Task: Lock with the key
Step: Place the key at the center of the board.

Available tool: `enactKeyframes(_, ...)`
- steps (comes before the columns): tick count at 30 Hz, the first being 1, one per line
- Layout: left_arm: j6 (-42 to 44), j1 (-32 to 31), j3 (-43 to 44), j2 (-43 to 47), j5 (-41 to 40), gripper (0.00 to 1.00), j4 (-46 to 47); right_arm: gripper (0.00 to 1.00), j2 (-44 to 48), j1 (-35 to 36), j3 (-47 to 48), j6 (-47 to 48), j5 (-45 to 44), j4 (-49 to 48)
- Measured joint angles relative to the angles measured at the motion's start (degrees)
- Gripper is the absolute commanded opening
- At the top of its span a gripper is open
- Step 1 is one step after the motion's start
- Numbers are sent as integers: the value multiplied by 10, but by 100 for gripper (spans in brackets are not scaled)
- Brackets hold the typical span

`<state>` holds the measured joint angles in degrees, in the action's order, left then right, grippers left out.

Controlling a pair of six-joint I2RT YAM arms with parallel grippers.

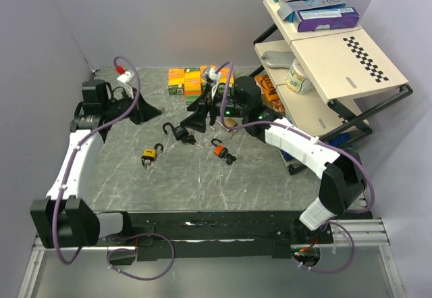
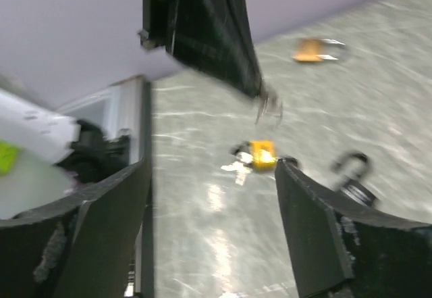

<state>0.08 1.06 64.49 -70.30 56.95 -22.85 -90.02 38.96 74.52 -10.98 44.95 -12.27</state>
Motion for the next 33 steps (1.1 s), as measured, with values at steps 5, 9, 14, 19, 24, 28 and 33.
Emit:
enactKeyframes(5, -86, 47, 1, -85, -193, 1, 37, 92, 3, -10, -1, 39, -68, 50)
enactKeyframes(9, -147, 81, 1, -177, -289, 1, 55, 92, 10, -11, -13, 68, -101, 81)
enactKeyframes(14, -197, 112, 6, -266, -365, 1, 71, 93, 11, -11, -17, 106, -138, 128)
enactKeyframes(19, -238, 139, 33, -326, -390, 1, 96, 93, 10, -16, -17, 131, -165, 165)
enactKeyframes(24, -269, 164, 42, -355, -393, 1, 128, 93, 9, -31, -17, 139, -169, 177)
enactKeyframes(28, -287, 176, 46, -382, -396, 1, 141, 93, 8, -38, -17, 144, -170, 182)
enactKeyframes(33, -299, 181, 44, -394, -403, 12, 150, 93, -5, -43, -14, 152, -171, 196)
